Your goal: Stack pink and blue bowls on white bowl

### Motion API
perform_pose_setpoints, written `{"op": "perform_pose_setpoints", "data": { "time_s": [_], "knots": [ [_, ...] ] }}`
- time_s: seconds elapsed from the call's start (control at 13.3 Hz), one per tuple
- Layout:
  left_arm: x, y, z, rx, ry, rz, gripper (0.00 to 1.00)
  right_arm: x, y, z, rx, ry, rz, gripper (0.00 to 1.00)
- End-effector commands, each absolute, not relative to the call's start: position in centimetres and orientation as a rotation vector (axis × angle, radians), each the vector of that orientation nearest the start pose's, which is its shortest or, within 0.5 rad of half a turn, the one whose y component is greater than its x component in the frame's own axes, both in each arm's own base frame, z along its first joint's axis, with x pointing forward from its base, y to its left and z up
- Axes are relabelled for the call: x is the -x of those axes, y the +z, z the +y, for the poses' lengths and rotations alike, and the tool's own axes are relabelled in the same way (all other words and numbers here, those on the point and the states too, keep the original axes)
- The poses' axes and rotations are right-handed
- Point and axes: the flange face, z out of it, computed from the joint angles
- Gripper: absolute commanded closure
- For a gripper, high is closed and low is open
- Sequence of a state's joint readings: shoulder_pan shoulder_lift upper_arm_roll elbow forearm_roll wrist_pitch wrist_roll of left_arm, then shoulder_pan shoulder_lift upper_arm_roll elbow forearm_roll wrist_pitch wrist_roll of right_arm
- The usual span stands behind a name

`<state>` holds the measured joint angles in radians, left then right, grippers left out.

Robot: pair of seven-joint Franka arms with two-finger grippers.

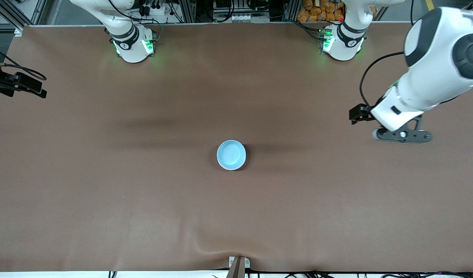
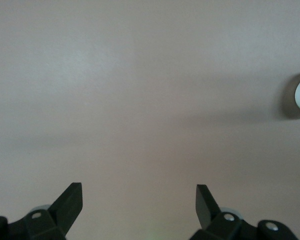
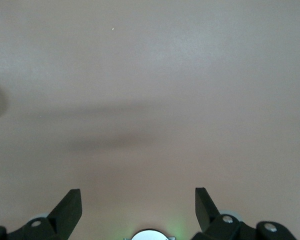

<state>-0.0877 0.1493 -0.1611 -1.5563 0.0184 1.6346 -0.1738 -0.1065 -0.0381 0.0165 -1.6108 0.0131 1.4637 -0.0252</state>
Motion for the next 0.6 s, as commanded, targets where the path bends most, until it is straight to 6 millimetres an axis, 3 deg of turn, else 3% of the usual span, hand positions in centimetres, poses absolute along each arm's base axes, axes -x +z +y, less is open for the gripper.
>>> {"op": "perform_pose_setpoints", "data": {
  "time_s": [0.0, 0.3, 0.53],
  "knots": [
    [-56.6, 60.7, -9.6, 3.12, -0.014, 0.033, 0.0, -53.5, 61.8, -4.5, 3.125, 0.17, 0.115, 0.0],
    [-53.7, 65.1, -4.1, 3.122, -0.048, -0.084, 0.0, -53.5, 61.8, -4.5, 3.127, 0.17, 0.115, 0.0],
    [-53.4, 66.8, -2.7, 3.119, -0.064, -0.143, 0.0, -53.6, 61.7, -4.5, 3.127, 0.168, 0.115, 0.0]
  ]
}}
